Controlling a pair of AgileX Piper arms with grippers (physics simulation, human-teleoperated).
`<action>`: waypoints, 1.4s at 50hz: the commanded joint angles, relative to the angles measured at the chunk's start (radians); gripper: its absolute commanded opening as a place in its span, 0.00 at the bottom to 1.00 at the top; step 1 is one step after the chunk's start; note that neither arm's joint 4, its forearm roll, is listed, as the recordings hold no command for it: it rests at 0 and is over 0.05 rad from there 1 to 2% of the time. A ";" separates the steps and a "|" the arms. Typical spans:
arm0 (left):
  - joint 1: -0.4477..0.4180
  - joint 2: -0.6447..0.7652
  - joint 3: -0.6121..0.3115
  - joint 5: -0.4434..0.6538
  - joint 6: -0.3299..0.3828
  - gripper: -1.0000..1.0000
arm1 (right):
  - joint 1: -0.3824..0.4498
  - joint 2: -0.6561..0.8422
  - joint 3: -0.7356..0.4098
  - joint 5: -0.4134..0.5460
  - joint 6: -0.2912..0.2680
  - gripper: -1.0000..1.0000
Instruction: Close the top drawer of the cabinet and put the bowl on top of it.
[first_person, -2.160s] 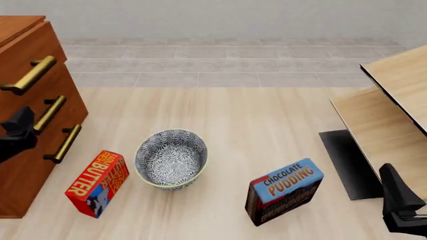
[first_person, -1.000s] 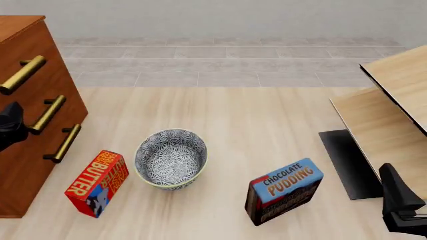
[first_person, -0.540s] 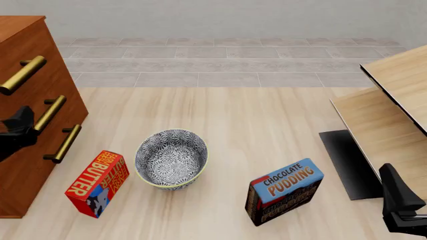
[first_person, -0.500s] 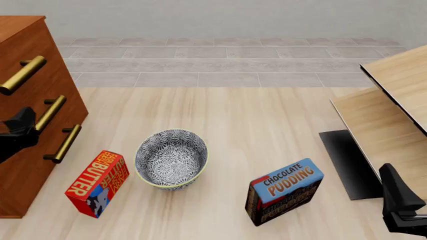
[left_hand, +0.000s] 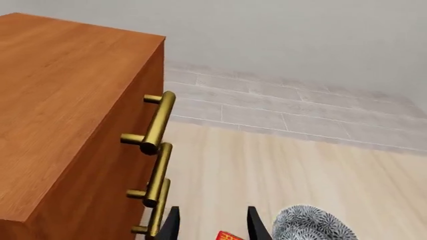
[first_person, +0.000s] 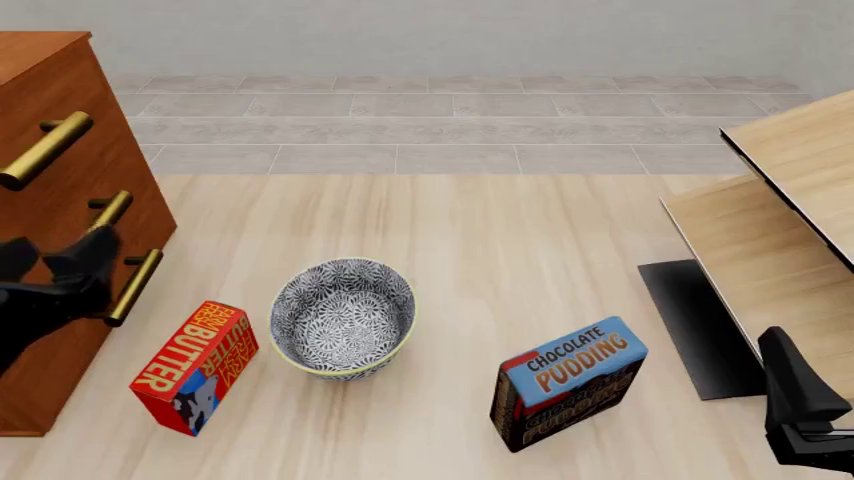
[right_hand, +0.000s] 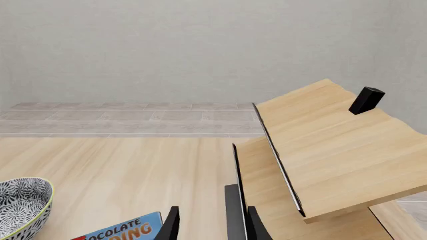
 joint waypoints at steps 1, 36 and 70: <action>-0.104 -0.084 -0.024 0.124 0.015 1.00 | 0.000 -0.006 0.000 0.006 0.000 1.00; -0.382 0.029 -0.286 0.412 0.142 1.00 | 0.000 -0.006 0.000 0.006 0.000 1.00; -0.459 0.217 -0.488 0.563 0.265 1.00 | 0.000 -0.006 0.000 0.006 0.000 1.00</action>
